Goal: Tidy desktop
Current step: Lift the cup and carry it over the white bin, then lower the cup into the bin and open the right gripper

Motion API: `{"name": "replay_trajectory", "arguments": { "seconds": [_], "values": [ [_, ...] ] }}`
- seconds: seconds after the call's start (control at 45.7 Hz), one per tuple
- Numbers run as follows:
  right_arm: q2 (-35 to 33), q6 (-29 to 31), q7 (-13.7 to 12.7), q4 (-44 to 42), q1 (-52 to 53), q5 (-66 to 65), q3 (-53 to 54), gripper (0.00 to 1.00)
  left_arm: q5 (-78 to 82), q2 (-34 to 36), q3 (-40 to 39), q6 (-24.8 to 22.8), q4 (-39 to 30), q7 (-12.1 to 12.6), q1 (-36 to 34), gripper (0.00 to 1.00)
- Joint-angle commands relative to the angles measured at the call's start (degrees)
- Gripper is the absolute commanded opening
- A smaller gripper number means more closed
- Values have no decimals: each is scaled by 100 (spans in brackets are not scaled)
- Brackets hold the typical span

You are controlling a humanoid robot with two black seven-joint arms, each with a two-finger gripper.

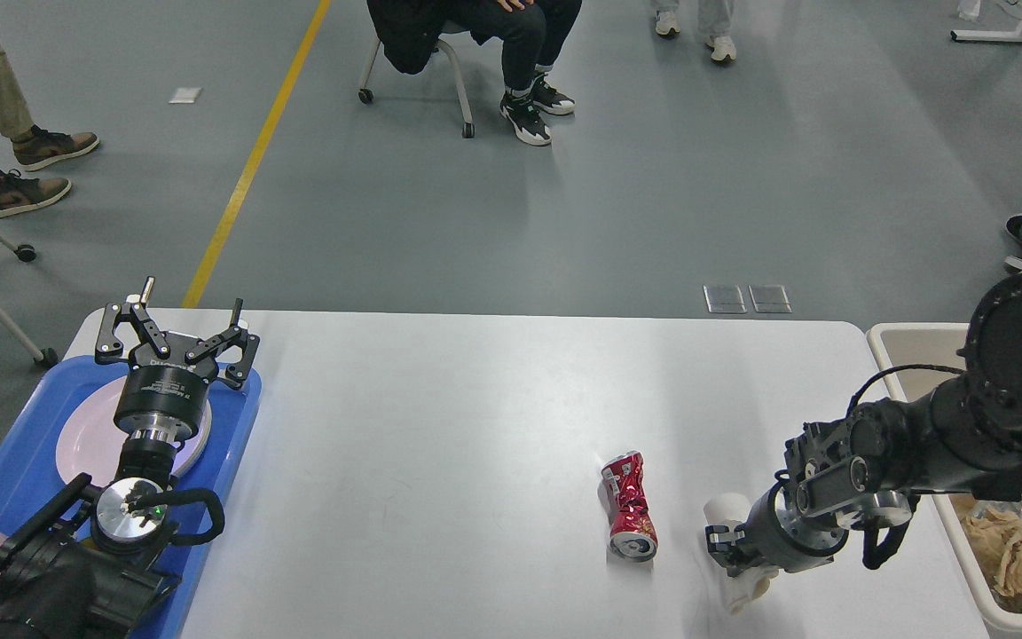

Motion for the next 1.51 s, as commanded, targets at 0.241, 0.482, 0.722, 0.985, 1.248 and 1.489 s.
{"name": "replay_trajectory", "arguments": {
  "seconds": [0.241, 0.482, 0.722, 0.985, 1.248, 1.489],
  "values": [
    [-886, 995, 1, 1662, 2670, 260, -457, 0, 0, -1, 0, 0, 0, 0, 0, 96],
    [-1238, 2736, -895, 1769, 4587, 260, -1064, 0, 0, 8, 0, 1, 0, 0, 0, 96],
    [-1387, 2824, -1054, 1883, 4913, 269, -1117, 0, 0, 8, 0, 0, 0, 0, 0, 96],
    [-2107, 2772, -1045, 1190, 4352, 172, -1433, 0, 0, -1, 0, 0, 0, 0, 9, 96],
    [-3242, 2763, -1045, -1340, 2042, -162, -1118, 0, 0, -1, 0, 0, 0, 0, 0, 96],
    [-3137, 2052, -1036, -4337, -1658, -197, 420, 0, 0, -1, 0, 0, 0, 0, 0, 96]
  ]
}}
